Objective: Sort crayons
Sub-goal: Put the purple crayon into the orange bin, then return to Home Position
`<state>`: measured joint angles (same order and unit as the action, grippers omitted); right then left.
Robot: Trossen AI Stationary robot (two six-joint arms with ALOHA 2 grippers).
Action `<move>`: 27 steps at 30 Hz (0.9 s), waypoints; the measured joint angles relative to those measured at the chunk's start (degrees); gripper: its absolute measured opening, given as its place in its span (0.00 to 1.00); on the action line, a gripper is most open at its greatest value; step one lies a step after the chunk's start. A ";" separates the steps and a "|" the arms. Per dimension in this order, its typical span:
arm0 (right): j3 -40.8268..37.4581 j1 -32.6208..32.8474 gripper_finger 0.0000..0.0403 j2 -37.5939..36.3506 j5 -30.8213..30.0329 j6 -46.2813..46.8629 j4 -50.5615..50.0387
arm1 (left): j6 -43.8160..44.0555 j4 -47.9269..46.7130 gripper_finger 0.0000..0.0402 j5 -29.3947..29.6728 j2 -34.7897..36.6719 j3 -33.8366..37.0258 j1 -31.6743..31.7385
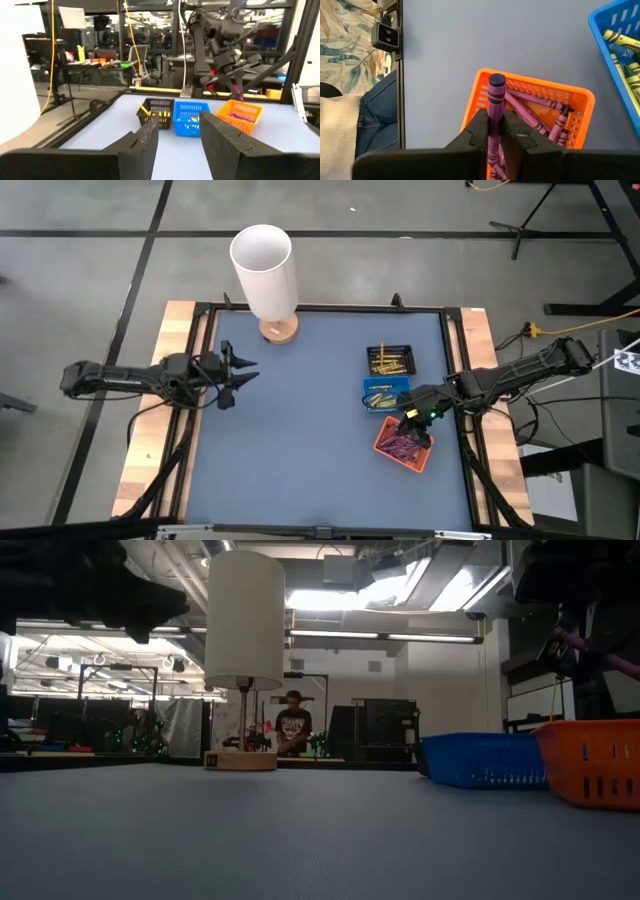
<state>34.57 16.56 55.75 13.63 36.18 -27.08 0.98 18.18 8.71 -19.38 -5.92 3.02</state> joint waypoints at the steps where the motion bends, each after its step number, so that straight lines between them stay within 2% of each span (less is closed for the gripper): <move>1: 0.00 0.00 0.07 0.00 -0.01 0.00 0.00 | 0.03 -0.03 0.32 -0.59 0.00 0.33 0.49; 8: -0.02 0.00 0.09 0.00 -0.02 0.00 -0.01 | 0.39 2.45 0.32 -4.08 0.00 2.58 3.44; 13: -0.02 0.00 0.21 0.00 -0.02 0.00 -0.01 | 0.63 3.06 0.32 -4.26 -0.02 4.38 4.85; 19: -0.02 -0.02 0.32 0.00 -0.16 -0.01 -0.01 | 1.83 5.17 0.32 -9.71 -0.02 5.49 5.96; 27: -0.02 -0.02 0.33 0.00 -0.59 -0.02 -0.01 | 0.02 1.48 0.32 -10.24 -0.04 5.49 6.50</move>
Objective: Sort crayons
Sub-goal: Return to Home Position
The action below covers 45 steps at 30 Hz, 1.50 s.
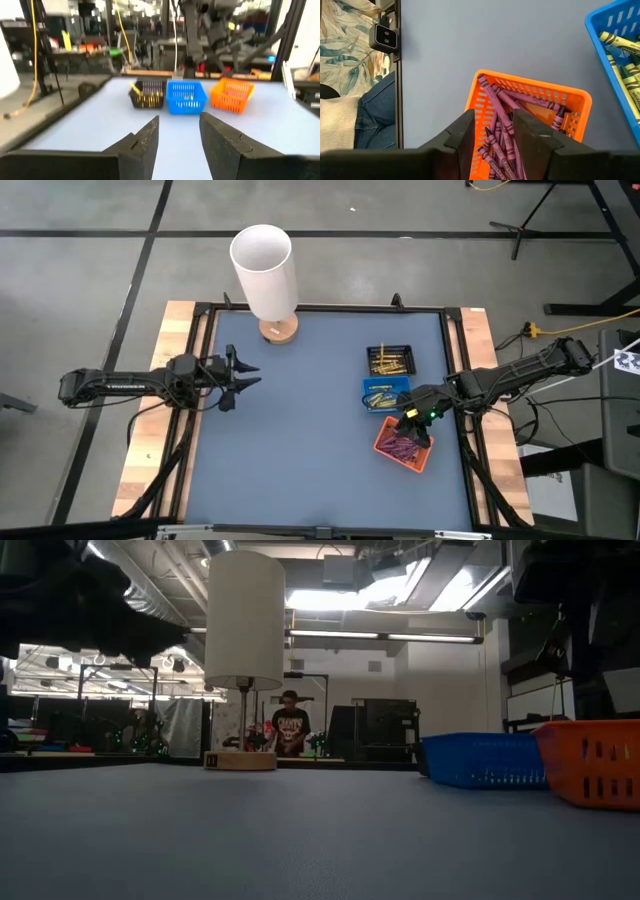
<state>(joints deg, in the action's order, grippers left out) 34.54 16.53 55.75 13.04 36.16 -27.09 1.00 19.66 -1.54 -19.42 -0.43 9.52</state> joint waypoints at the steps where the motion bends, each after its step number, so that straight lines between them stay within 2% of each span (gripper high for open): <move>1: 0.00 0.00 0.32 0.00 0.00 0.00 0.00 | 0.31 -1.27 0.32 0.03 0.00 0.00 -0.07; 10: 0.00 0.00 0.32 0.00 -0.09 0.00 -0.01 | 3.10 -8.92 0.32 0.68 0.00 0.00 -0.26; 29: 0.00 -0.04 0.32 0.00 -0.02 0.00 0.09 | 2.97 -9.16 0.32 1.37 0.34 0.00 -0.28; 39: 0.00 -0.04 0.32 0.00 -0.01 -0.46 0.15 | 2.97 -9.16 0.32 1.44 7.29 0.00 -3.38; 45: 0.00 -0.04 0.32 0.00 -1.99 -0.53 0.15 | 2.96 -9.18 0.32 1.44 11.47 0.00 -5.96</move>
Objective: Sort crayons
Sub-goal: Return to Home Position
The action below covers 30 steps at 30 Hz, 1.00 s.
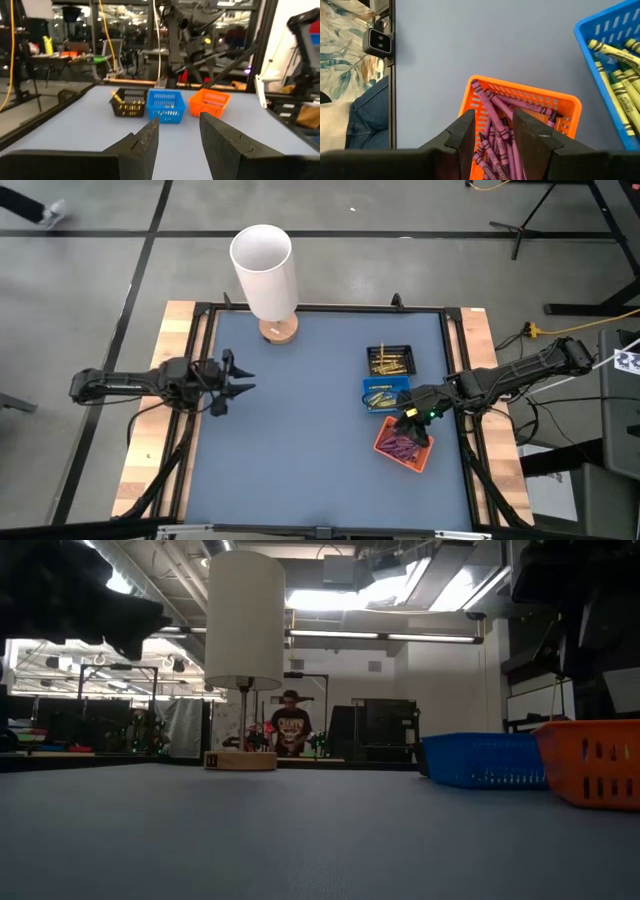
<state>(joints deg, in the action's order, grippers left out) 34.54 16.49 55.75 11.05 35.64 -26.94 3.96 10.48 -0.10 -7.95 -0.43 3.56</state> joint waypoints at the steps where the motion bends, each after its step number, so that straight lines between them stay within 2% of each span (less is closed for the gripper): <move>1: 0.00 0.00 0.32 0.00 -0.06 -0.02 0.00 | -0.01 0.02 0.32 0.00 0.57 0.00 -0.33; 13: 0.00 0.00 0.32 0.00 -0.06 -0.01 0.00 | 0.01 0.04 0.32 0.01 7.82 0.00 -1.80; 25: 0.00 0.00 0.32 0.00 -0.30 0.00 0.24 | 0.01 0.68 0.32 0.02 7.83 0.00 -1.77; 30: 0.00 0.02 0.32 0.00 -3.94 0.02 0.49 | 0.01 0.68 0.32 0.02 7.83 0.00 -1.77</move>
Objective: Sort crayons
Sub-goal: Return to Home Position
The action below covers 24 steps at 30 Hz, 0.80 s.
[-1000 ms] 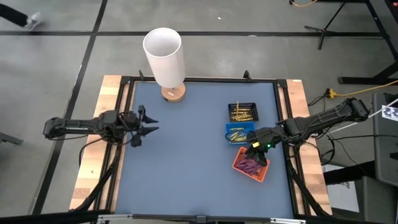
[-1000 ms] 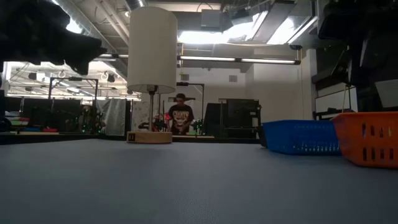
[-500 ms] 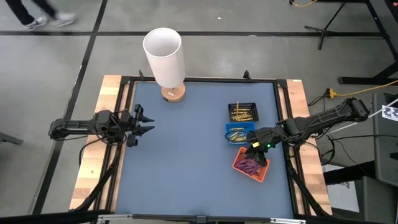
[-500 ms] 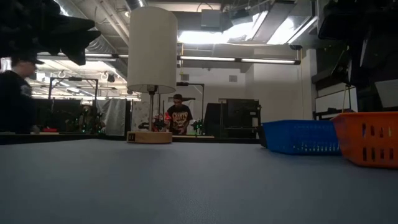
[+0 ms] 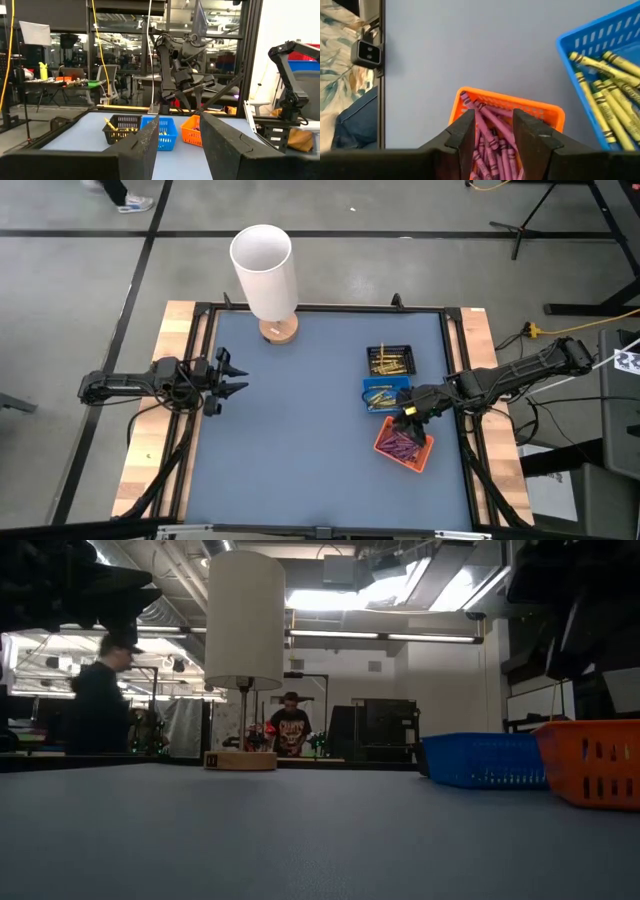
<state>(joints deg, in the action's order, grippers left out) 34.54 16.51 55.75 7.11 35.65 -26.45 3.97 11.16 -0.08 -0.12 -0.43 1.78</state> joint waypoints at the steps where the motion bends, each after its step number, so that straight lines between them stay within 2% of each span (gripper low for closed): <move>1: 0.00 0.00 0.32 0.00 -0.32 0.01 0.06 | 0.00 0.00 0.32 0.00 0.00 0.00 0.00; 13: 0.00 0.00 0.30 0.00 -5.17 -4.73 10.44 | -0.04 -0.16 0.32 0.54 0.00 0.00 0.00; 24: 0.00 -0.04 0.01 1.38 -13.14 -13.84 17.99 | -1.97 -8.25 0.32 7.18 -0.02 0.00 0.02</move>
<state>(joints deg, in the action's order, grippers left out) 34.54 16.47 57.12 -6.03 21.81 -8.46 1.99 2.90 7.11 -0.14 -0.43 1.80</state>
